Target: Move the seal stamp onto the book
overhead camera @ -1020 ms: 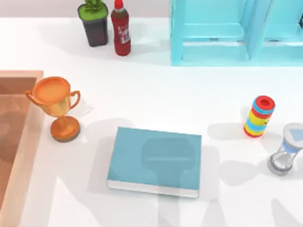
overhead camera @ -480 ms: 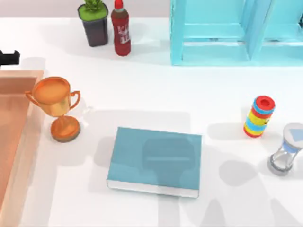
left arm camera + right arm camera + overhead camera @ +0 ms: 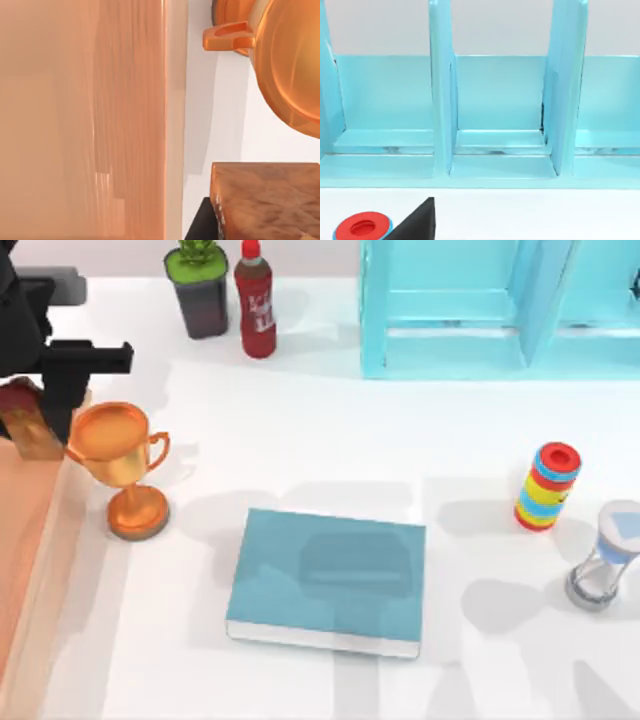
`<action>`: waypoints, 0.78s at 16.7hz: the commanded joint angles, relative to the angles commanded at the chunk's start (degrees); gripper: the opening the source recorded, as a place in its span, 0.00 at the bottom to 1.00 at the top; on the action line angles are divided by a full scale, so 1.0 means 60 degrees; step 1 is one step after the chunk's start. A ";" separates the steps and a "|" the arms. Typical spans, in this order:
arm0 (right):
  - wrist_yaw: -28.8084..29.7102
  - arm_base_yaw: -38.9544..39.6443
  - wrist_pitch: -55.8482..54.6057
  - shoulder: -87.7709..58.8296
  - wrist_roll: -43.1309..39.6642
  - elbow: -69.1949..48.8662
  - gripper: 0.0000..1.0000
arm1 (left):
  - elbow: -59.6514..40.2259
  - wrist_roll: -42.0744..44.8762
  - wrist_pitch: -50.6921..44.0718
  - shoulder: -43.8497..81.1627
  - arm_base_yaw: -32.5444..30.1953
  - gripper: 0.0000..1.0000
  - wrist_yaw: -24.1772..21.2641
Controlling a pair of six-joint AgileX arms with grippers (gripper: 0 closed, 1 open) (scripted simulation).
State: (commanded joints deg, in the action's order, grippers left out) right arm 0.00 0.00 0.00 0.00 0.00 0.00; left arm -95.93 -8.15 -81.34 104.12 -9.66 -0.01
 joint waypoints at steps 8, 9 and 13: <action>0.0000 0.0000 0.0000 0.0000 0.0000 0.0000 1.00 | -0.0308 -0.0486 0.0365 0.0103 -0.0466 0.00 0.0100; 0.0000 0.0000 0.0000 0.0000 0.0000 0.0000 1.00 | -0.0474 -0.0798 0.0546 0.0200 -0.0766 0.00 0.0150; 0.0000 0.0000 0.0000 0.0000 0.0000 0.0000 1.00 | -0.0973 -0.2583 0.1546 0.0899 -0.2480 0.00 0.0357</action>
State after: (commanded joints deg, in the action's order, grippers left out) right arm 0.00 0.00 0.00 0.00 0.00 0.00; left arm -101.77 -23.65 -72.07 109.51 -24.55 2.13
